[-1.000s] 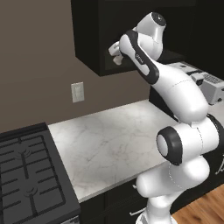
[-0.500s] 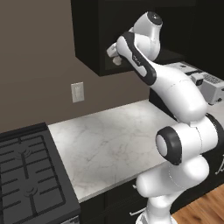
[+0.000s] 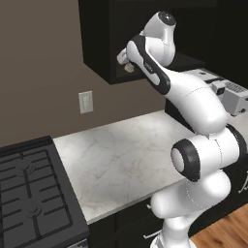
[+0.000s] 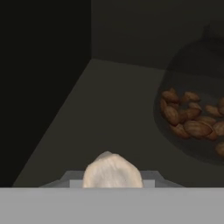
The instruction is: Pick the jar and candle from the dining table and place them in the open cabinet. Close the cabinet after placing the objects.
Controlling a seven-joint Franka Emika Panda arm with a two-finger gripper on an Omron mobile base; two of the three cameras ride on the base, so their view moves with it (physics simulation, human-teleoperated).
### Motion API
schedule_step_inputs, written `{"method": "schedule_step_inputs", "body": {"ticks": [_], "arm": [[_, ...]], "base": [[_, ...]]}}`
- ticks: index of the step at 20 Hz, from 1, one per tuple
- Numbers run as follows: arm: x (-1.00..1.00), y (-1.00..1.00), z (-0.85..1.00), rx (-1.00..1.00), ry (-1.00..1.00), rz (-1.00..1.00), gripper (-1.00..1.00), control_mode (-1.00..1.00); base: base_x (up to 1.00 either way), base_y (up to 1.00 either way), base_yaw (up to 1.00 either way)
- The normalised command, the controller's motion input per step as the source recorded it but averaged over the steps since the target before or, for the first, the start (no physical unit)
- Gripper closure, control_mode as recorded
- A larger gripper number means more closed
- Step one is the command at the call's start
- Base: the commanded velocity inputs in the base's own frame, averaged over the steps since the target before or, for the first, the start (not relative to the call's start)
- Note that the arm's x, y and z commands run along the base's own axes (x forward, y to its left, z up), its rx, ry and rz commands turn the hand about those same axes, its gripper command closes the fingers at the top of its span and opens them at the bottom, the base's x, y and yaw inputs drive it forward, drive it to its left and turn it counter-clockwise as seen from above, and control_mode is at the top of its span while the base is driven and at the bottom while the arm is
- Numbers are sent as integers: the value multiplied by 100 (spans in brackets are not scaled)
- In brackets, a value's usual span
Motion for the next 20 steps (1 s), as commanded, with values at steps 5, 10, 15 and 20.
{"method": "schedule_step_inputs", "body": {"ticks": [5, 10, 15, 20], "arm": [[5, 0, -1, -3, 9, 0, 100, -100], [0, 0, 0, 0, 3, 0, 100, -100], [0, 0, 0, 0, 0, 0, 100, -100], [0, 0, 0, 0, 0, 0, 100, -100]], "base": [[0, 0, 0], [0, 0, 0], [0, 0, 0], [0, 0, 0]]}}
